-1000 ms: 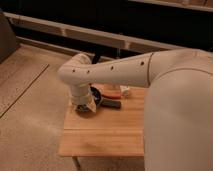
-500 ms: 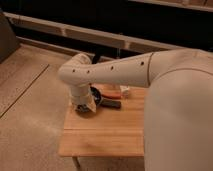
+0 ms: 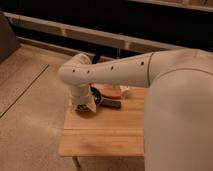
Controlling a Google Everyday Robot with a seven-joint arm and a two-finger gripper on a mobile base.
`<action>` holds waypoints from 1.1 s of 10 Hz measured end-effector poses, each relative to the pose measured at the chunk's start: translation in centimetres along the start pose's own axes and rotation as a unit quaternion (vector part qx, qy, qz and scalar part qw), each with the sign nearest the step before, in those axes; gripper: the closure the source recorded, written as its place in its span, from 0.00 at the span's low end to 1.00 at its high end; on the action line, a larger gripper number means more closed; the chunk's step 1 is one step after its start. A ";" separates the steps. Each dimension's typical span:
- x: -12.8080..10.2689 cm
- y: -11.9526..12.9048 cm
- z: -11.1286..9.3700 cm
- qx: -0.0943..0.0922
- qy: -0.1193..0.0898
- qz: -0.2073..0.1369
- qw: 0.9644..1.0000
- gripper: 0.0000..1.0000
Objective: Place the eraser in the ceramic cup
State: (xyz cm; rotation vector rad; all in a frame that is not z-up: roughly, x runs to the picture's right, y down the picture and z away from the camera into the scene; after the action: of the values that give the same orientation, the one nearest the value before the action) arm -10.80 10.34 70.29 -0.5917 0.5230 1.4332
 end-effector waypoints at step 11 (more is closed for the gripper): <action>0.3 0.1 -0.9 0.024 0.005 -0.098 0.995 0.35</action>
State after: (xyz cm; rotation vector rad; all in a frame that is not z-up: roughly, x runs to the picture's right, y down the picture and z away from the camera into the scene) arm -10.83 9.97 69.40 -0.5964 0.4917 1.2292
